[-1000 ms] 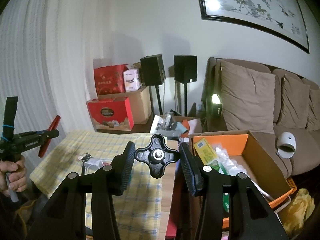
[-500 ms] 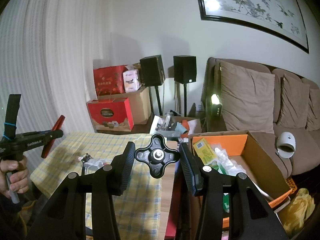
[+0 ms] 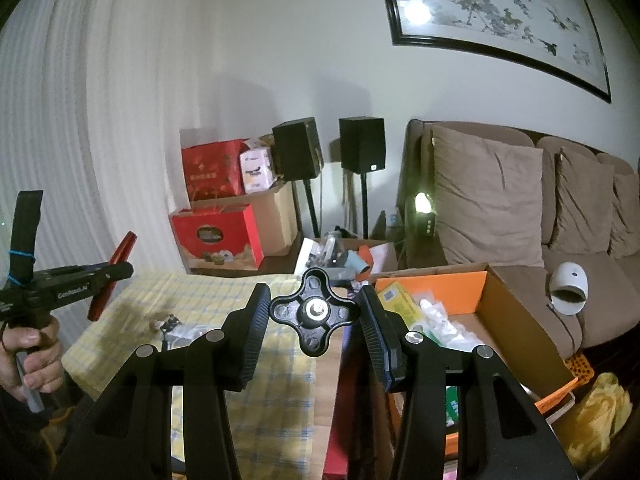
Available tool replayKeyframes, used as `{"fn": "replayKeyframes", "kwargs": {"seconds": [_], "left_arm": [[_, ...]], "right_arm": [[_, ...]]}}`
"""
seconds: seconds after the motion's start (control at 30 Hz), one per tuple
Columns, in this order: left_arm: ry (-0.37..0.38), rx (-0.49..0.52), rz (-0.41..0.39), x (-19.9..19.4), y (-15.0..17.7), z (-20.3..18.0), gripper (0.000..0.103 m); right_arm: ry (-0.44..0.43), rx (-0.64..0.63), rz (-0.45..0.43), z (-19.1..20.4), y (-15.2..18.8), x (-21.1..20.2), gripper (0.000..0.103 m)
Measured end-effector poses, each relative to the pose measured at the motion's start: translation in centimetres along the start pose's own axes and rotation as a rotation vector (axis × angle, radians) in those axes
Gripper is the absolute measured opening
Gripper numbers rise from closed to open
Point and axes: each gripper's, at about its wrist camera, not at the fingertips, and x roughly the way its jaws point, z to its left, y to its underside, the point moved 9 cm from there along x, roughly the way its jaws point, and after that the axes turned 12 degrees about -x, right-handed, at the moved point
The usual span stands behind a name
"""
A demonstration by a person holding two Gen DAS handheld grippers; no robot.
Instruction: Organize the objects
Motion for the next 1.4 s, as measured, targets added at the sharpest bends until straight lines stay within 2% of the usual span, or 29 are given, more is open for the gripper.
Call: {"fn": "replayKeyframes", "kwargs": {"seconds": [1.4], "left_arm": [[0.053,0.052,-0.028,-0.4,-1.5,-4.4,0.019]], "right_arm": [[0.084,0.058,0.001,-4.8,0.7,-1.2,0.046]]}}
